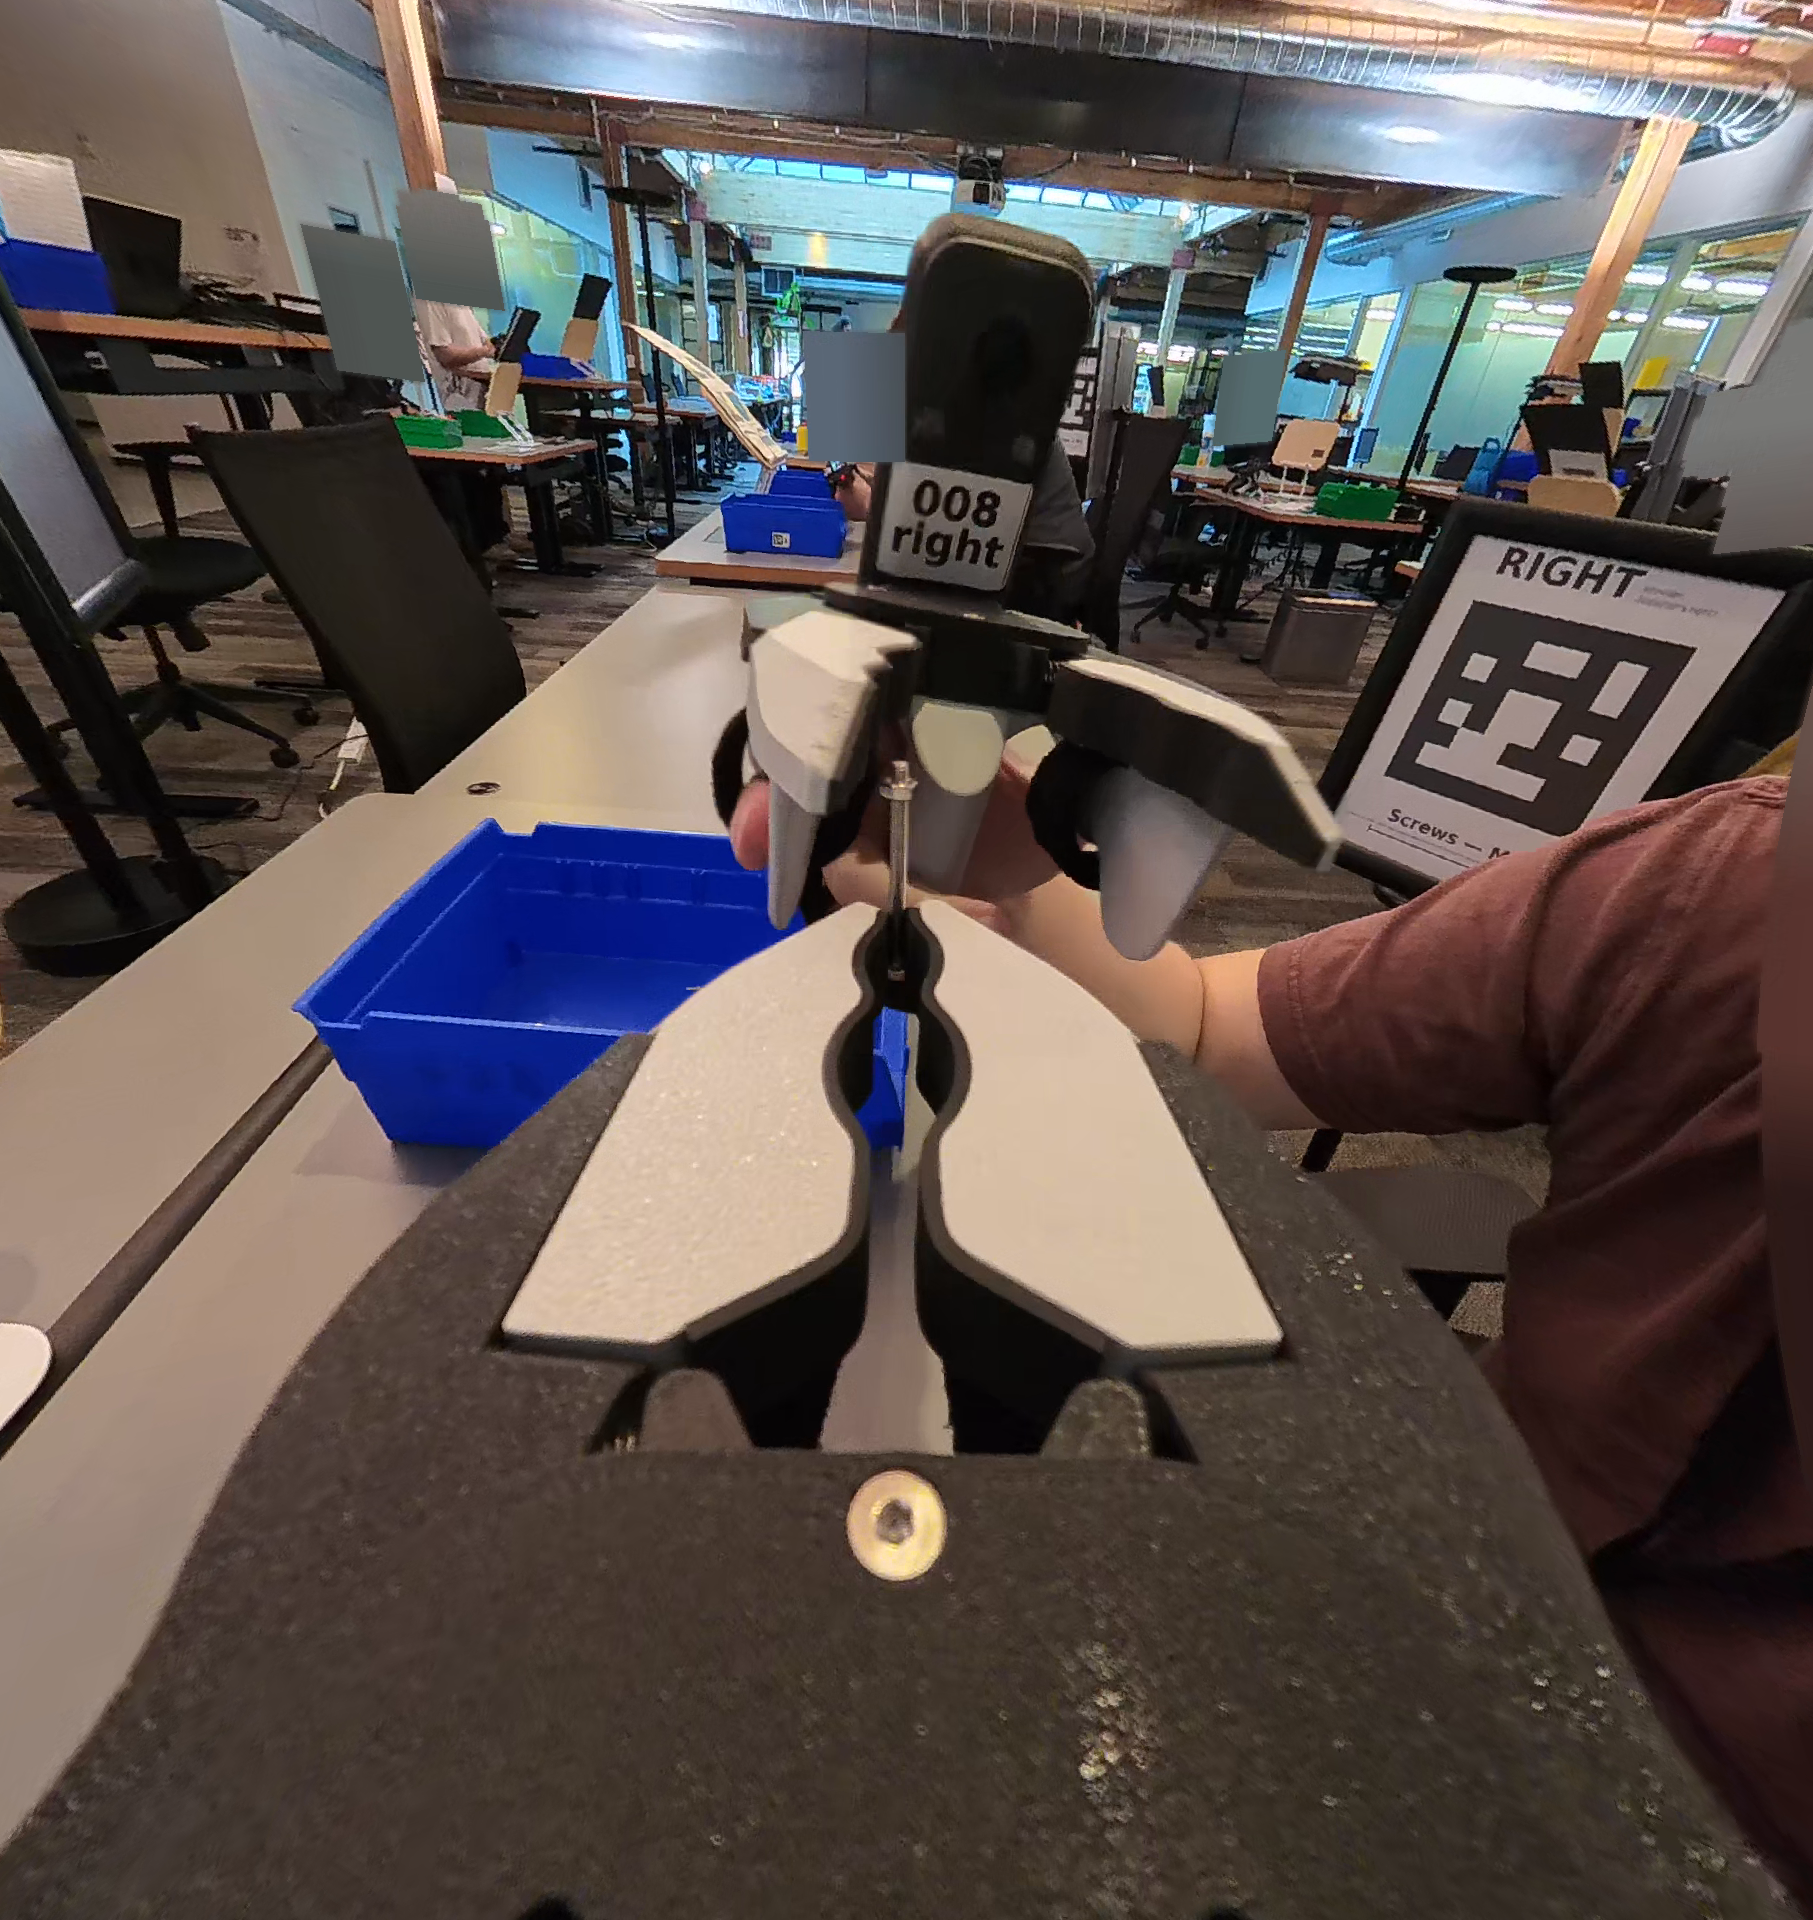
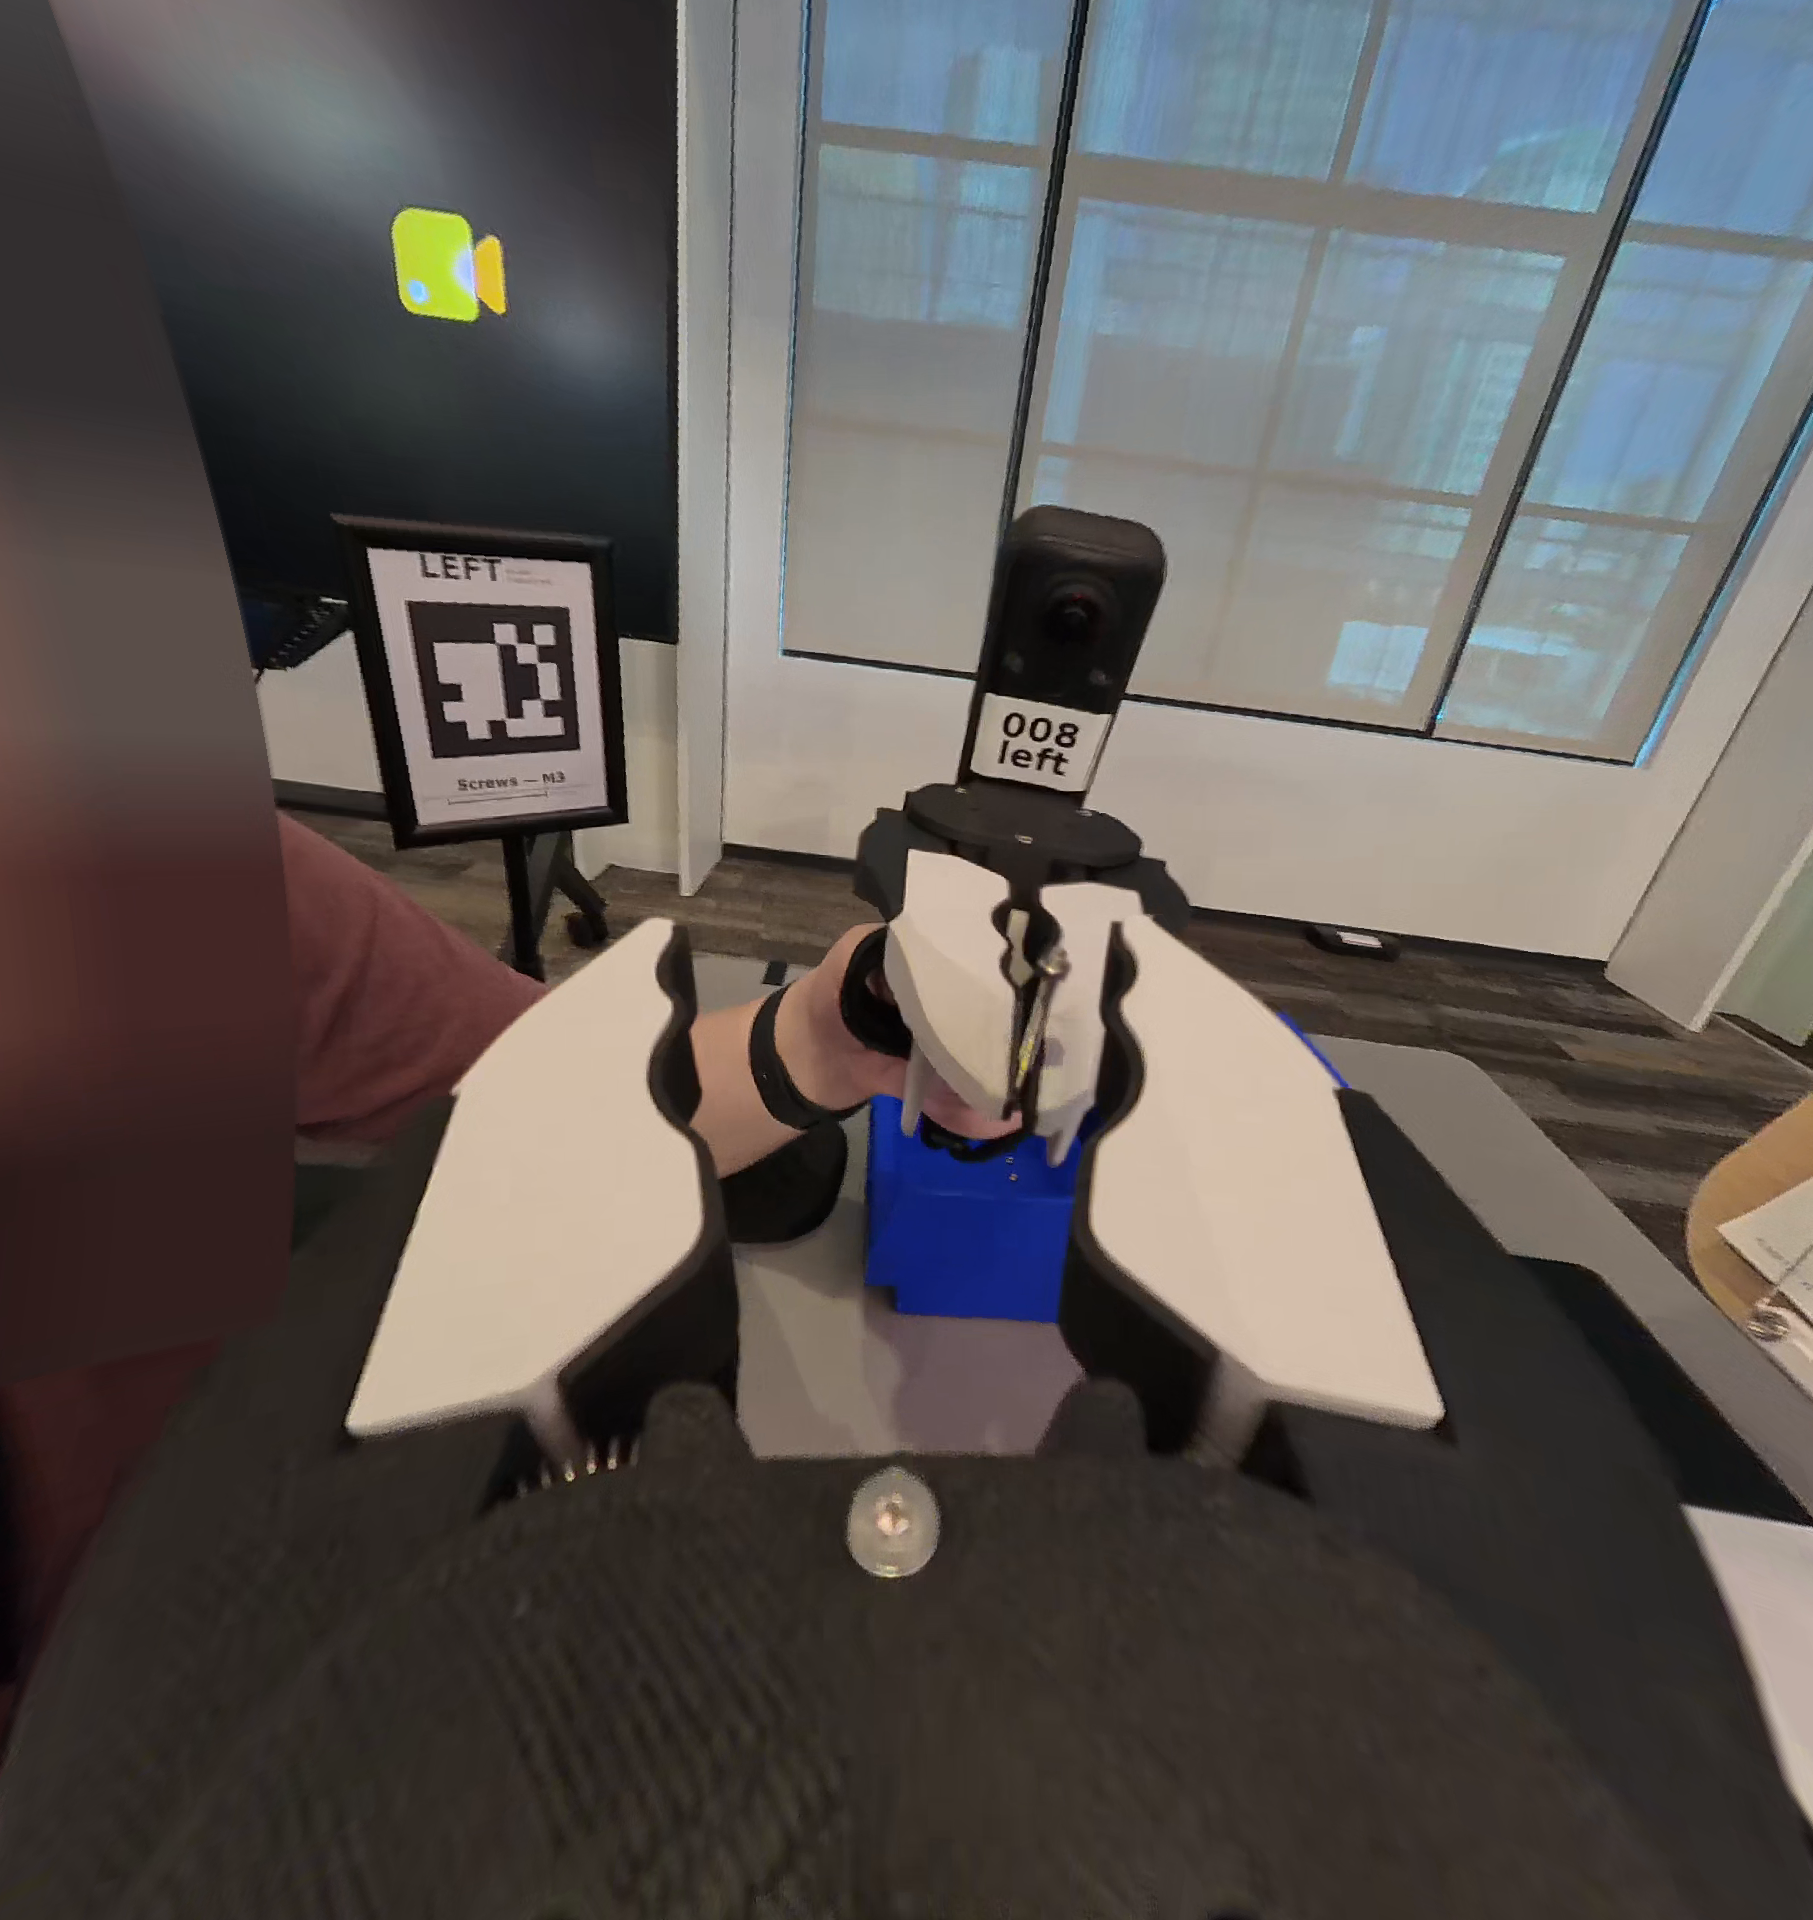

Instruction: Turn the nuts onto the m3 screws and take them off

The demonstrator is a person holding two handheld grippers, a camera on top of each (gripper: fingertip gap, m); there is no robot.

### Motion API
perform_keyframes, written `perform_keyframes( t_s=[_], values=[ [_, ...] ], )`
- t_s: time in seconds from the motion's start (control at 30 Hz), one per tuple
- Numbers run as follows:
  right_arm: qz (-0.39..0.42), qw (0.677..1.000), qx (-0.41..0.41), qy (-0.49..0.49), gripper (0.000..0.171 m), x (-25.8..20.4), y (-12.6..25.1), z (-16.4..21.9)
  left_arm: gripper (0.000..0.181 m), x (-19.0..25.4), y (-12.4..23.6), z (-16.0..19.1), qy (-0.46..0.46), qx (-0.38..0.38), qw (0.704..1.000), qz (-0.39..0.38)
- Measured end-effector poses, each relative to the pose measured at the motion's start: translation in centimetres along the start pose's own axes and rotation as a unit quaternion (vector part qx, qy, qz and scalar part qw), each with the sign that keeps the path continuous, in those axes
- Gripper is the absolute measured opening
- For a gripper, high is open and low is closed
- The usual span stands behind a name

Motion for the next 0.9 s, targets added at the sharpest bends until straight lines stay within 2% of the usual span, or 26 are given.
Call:
perform_keyframes(
  t_s=[0.23,0.4,0.57,0.7,0.77,0.9],
  values=[
    [0.000,0.999,-0.040,0.034,0.076,-0.3,0.8,0.1,0.002,-0.5,0.4,-0.3,0.001,0.015,1.000,-0.013],
    [0.021,0.999,-0.023,0.024,0.072,0.4,0.5,0.0,0.002,-0.4,0.0,-0.1,0.002,0.010,1.000,-0.008],
    [0.002,0.999,-0.034,0.016,0.076,0.0,-0.2,0.8,0.002,-0.3,-0.1,0.1,0.001,0.005,1.000,-0.007],
    [-0.004,0.998,-0.053,0.034,0.071,-0.1,0.9,0.5,0.002,-0.4,0.1,-0.2,0.000,0.010,1.000,-0.010],
    [0.001,0.999,-0.036,0.025,0.067,0.1,1.1,0.0,0.002,-0.4,0.2,-0.3,0.001,0.015,1.000,-0.011],
    [0.007,1.000,-0.020,0.005,0.069,0.4,0.4,0.3,0.002,-0.3,0.1,-0.1,0.004,0.012,1.000,-0.008]
  ],
)
Point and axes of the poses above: each gripper's, where its closed fingertips meet, y back along the fingers, z out of its underside, x = y × z across the jaws, the point moved 3 cm from there along y, back along the fingers, and after that the axes turned 8 degrees about x, right-handed, at the moved point
